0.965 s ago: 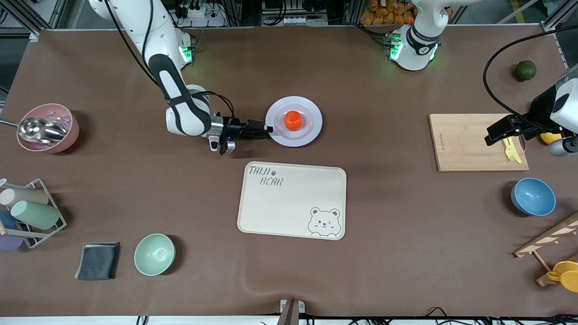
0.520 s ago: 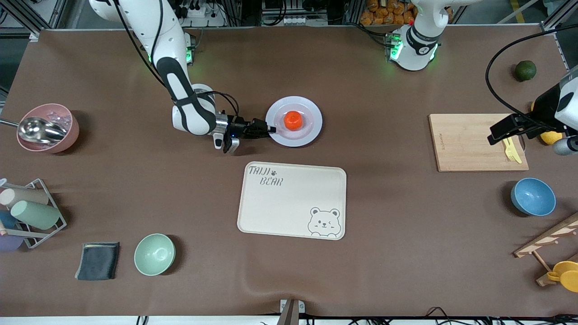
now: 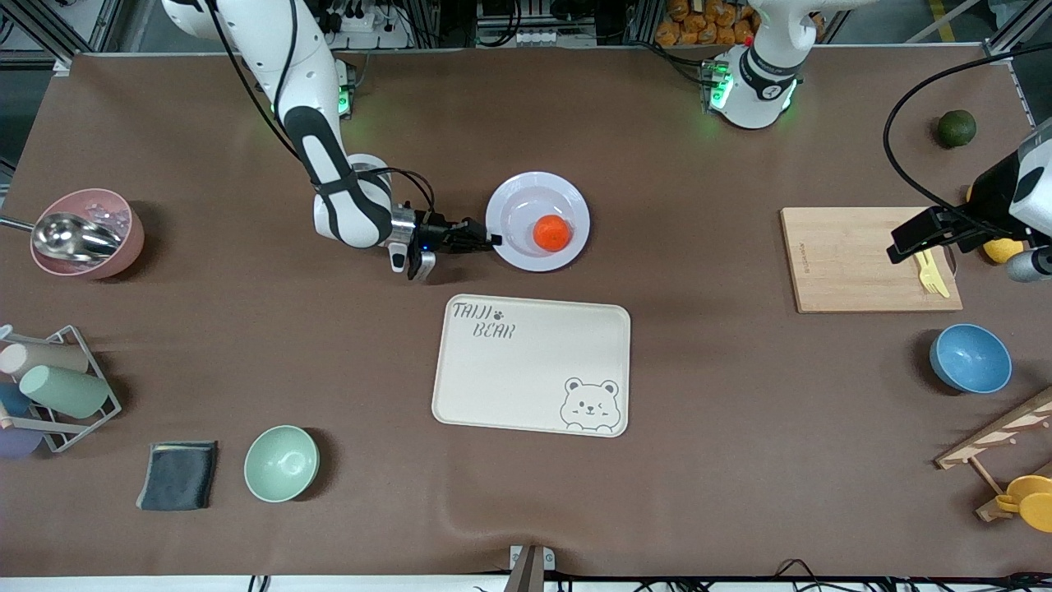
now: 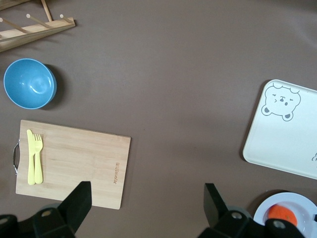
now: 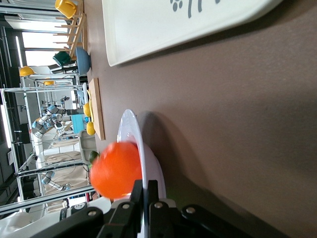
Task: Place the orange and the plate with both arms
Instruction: 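Slide the plate onto the bear-printed tray with the right gripper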
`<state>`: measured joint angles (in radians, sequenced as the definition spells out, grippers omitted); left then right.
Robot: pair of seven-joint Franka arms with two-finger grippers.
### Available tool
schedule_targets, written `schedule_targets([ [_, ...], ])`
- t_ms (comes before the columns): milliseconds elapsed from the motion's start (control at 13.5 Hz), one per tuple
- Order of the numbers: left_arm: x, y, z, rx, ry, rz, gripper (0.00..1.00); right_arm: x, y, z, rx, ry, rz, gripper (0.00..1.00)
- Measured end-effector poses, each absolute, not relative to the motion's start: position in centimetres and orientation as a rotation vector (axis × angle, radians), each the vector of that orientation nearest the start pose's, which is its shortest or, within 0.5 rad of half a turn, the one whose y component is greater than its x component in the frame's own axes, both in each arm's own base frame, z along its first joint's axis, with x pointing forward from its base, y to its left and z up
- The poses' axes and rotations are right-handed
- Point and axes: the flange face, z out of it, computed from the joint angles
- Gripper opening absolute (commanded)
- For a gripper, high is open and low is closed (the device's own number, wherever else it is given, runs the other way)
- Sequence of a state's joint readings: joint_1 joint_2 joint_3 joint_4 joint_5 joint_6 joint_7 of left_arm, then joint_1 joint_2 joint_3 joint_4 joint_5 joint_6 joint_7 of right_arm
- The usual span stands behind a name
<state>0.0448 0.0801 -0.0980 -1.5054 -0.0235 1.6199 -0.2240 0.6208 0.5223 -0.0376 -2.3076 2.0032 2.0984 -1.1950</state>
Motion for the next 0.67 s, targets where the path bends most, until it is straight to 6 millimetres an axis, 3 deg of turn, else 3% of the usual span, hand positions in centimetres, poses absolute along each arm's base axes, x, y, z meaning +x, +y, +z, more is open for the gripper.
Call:
schedule_targets([
  [371,58.2,-3.1,61.6,-3.165,-0.273,-0.045,1.0,39.4,30.9,12.5,-1.9,0.156,0.038,0.0],
  [668,58.1,-3.2,61.8,-3.165,-0.27,-0.049,1.0,40.4,31.8,16.0,-1.84,0.244,0.062,0.0],
])
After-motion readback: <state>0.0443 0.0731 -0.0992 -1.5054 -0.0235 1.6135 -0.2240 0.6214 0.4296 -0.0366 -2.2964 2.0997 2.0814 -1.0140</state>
